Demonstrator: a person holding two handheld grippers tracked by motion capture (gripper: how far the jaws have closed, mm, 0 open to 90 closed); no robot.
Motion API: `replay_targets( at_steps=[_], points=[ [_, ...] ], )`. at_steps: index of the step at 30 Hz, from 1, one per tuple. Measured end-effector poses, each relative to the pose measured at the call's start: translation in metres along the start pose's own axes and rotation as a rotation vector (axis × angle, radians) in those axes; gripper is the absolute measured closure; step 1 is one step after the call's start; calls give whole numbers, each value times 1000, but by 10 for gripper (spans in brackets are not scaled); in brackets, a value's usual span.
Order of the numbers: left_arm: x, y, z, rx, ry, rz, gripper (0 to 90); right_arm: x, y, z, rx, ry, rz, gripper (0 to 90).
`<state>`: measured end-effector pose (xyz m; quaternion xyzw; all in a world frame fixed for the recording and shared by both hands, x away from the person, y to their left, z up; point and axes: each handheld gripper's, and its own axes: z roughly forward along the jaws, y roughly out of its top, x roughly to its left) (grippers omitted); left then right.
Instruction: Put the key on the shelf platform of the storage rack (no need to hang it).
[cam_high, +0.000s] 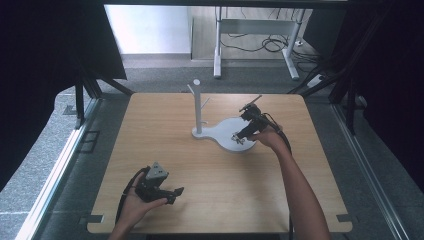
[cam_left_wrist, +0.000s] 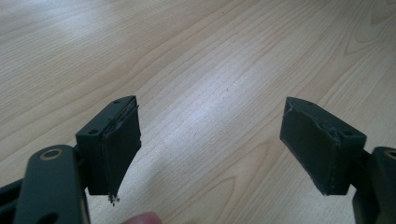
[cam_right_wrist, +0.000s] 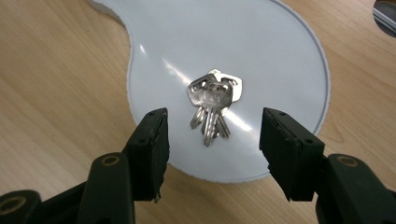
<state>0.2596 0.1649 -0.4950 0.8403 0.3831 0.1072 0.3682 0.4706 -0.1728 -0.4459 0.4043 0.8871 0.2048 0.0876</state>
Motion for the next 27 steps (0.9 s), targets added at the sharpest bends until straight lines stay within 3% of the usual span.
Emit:
replay_targets(
  at_steps=[15, 27],
  points=[
    [-1, 1, -2, -5, 7, 1, 207, 8, -52, -29, -52, 43, -44, 439],
    [-1, 1, -2, -5, 10, 6, 207, 17, -109, -51, -111, 66, -56, 447]
  ],
)
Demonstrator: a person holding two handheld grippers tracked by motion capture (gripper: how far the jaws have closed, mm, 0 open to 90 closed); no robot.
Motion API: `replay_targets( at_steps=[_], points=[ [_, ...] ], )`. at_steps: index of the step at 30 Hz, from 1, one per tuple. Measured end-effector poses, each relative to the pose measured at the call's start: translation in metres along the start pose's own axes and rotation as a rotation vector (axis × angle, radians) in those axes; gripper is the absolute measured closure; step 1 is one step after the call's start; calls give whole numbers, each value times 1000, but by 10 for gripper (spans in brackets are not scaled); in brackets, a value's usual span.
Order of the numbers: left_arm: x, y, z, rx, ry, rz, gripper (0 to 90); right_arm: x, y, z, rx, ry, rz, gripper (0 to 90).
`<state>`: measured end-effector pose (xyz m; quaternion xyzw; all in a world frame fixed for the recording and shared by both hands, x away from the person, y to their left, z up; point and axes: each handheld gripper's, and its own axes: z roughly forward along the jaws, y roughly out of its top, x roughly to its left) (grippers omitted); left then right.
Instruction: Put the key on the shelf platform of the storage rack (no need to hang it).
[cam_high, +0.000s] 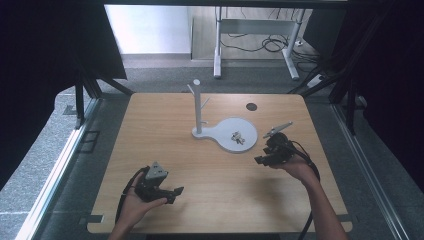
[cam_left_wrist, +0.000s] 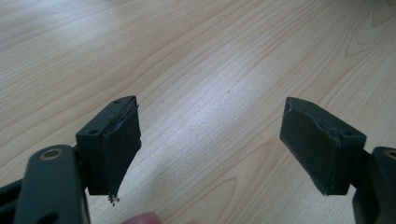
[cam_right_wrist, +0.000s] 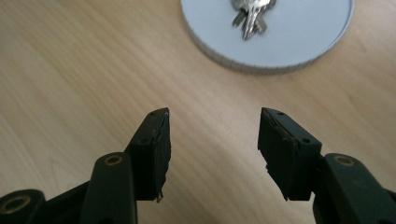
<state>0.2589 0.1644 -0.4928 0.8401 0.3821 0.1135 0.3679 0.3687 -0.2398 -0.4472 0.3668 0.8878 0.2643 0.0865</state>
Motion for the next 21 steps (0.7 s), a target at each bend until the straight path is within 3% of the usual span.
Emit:
replay_targets(
  at_steps=[4, 13, 16, 19, 21],
  points=[
    [-1, 0, 1, 5, 0, -5, 207, 4, -25, -3, -24, 5, 15, 447],
    [-2, 0, 3, 11, -5, 2, 207, 8, -82, -4, -93, 29, 102, 452],
    [-5, 1, 4, 11, -10, -2, 207, 8, -94, -2, -113, 38, 113, 459],
    [-6, 1, 6, 16, -11, 3, 207, 7, -99, -1, -94, 30, 115, 456],
    [-7, 1, 6, 18, -9, 1, 207, 6, -99, -3, -121, 24, 123, 459]
  ],
)
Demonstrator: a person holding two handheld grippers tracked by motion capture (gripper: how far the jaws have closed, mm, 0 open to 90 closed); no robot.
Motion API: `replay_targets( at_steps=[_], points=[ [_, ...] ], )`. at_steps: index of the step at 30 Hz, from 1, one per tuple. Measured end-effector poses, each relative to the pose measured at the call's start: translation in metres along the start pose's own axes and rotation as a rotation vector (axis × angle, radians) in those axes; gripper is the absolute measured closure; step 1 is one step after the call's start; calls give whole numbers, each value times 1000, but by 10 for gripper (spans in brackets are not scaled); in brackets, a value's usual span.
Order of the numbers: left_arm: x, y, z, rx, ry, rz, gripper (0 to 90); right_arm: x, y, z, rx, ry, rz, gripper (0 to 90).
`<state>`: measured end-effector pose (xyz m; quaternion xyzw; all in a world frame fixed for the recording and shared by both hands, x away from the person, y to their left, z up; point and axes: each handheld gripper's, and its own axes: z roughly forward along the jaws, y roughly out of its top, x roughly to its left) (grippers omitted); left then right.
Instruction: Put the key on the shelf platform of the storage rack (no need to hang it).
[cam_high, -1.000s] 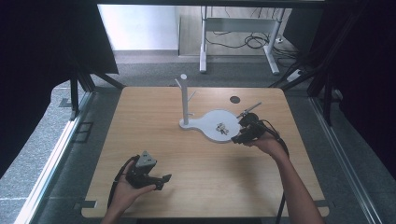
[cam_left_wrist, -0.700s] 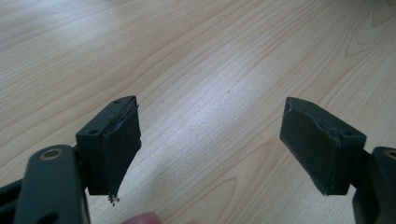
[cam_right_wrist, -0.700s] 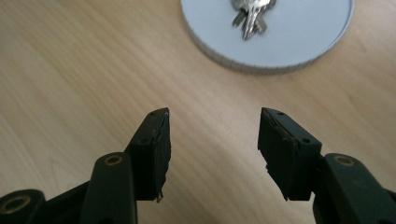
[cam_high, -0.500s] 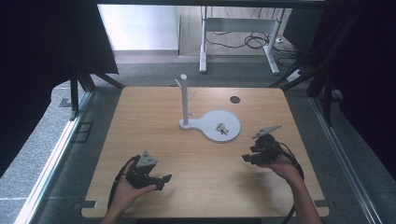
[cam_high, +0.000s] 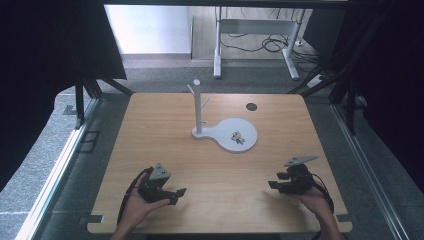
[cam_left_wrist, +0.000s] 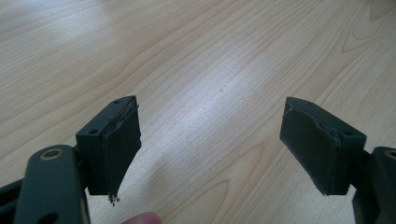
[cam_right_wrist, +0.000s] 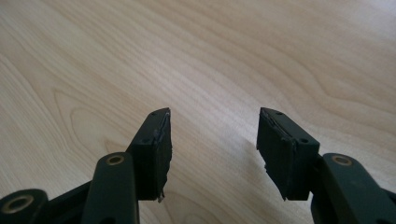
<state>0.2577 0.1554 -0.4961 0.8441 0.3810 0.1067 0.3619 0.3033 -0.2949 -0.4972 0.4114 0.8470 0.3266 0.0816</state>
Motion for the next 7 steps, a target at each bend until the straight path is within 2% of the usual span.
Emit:
replay_targets(
  at_steps=[7],
  points=[
    [1, 0, 0, 0, -1, 0, 207, 7, 0, 1, -20, -32, -22, 439]
  ],
)
